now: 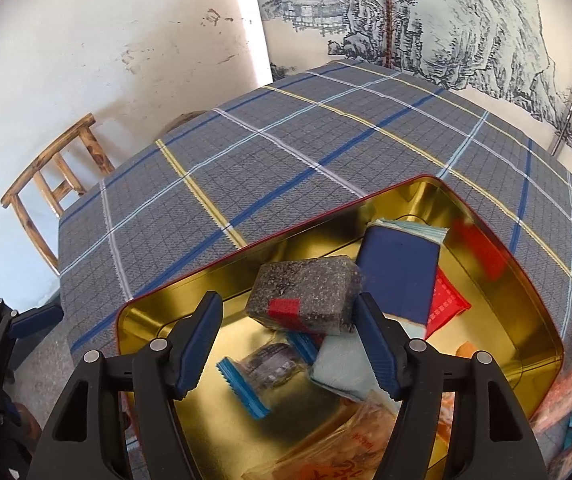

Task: Organize snacks
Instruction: 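Lower the grey block into the tin and open the right gripper, then move the left gripper to the second clear orange-snack bag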

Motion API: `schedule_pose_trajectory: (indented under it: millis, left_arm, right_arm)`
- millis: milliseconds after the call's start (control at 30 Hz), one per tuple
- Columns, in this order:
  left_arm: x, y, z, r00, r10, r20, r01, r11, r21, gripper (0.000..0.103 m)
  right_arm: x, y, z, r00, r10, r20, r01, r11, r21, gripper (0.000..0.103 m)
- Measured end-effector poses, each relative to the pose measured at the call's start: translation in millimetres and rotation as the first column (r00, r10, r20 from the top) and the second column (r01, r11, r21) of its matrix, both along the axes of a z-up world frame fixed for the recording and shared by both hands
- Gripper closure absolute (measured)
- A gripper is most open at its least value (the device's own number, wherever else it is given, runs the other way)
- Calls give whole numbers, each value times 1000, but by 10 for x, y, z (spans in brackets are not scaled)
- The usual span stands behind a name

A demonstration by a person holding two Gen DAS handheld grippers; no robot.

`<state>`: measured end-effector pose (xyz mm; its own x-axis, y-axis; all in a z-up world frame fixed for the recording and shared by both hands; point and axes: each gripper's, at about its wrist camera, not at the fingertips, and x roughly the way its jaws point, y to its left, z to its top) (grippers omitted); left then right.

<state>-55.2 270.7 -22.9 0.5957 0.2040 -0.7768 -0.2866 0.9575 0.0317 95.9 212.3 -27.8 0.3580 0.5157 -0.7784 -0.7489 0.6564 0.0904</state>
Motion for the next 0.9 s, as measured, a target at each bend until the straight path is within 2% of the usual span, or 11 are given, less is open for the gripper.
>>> schedule_pose_trajectory:
  millis: [200, 333, 467, 633, 733, 900]
  left_arm:
    - [-4, -46, 31, 1000, 2, -6, -2, 1000, 11, 1]
    - [-20, -90, 65, 1000, -2, -4, 2, 1000, 26, 1]
    - [-32, -167, 109, 1000, -9, -1, 9, 999, 46, 1]
    - [-32, -304, 172, 1000, -24, 4, 24, 997, 69, 1]
    - [-18, -415, 208, 999, -39, 4, 39, 995, 90, 1]
    - [3, -598, 258, 998, -66, 0, 66, 990, 128, 1]
  right_arm:
    - [-158, -62, 27, 999, 50, 13, -50, 998, 40, 31]
    - [-240, -213, 94, 999, 35, 40, -38, 996, 80, 31]
    - [-290, -528, 176, 997, -27, 67, 17, 989, 148, 31]
    - [-261, -1097, 185, 988, -147, 53, 132, 966, 224, 29]
    - [-207, -1460, 119, 974, -224, 28, 211, 947, 242, 28]
    - [-152, -2141, -40, 930, -367, -2, 356, 900, 251, 26]
